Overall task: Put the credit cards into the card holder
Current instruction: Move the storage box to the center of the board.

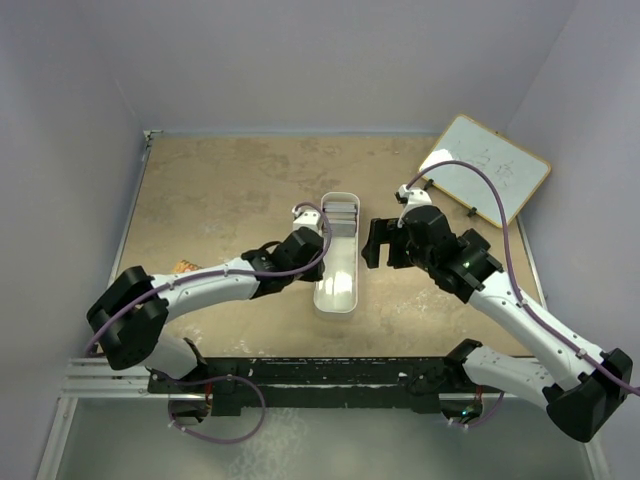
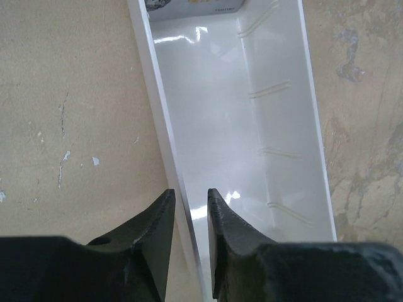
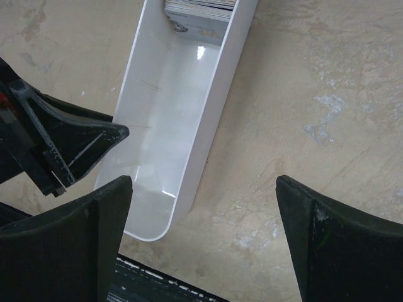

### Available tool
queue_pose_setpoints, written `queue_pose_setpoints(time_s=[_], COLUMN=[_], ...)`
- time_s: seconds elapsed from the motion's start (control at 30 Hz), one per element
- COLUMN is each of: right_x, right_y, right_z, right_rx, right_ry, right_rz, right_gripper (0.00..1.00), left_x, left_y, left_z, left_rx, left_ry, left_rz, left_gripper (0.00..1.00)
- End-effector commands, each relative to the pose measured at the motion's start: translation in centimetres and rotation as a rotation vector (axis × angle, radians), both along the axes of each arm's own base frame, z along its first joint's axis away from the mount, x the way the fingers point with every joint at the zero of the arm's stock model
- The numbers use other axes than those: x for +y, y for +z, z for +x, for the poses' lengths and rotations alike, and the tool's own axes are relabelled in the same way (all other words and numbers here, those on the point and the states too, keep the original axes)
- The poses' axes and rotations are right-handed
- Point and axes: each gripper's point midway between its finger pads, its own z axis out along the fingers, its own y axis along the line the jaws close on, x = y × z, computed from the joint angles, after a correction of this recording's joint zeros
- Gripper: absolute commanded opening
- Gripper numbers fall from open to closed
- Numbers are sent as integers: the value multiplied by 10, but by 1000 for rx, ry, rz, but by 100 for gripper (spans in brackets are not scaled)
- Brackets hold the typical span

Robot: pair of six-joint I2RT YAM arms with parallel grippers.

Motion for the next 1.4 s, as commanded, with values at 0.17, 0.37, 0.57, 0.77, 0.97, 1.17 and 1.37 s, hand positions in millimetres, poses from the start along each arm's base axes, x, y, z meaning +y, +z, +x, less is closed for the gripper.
queue_pose_setpoints(time_s=[0.17,0.37,0.57,0.77,0.97,1.17,1.37], right_x=[-6,-6,6,18,42,64,80], right_y=[-3,-6,-4,-2,7,-2,-27], right_z=[6,6,9,15,30,40,50], right_rx=[-27,-18,-57,-1,-23,-5,55], right_ry=[-42,-38,81,191,291,371,434], right_rz=[-7,-16,-45,-127,-124,-112,-142], right_gripper=[97,96,95,92,85,77,69], left_x=[2,20,37,40,33,27,21], left_y=[8,13,27,40,29,20,16], left_z=[-5,-14,-24,-32,-38,-41,-42], left_rx=[-56,-63,-102,-135,-117,-133,-157], left_ry=[-79,-103,-145,-178,-221,-252,-283], left_rz=[105,160,182,134,117,83,89], left_gripper=[5,0,0,0,0,0,0])
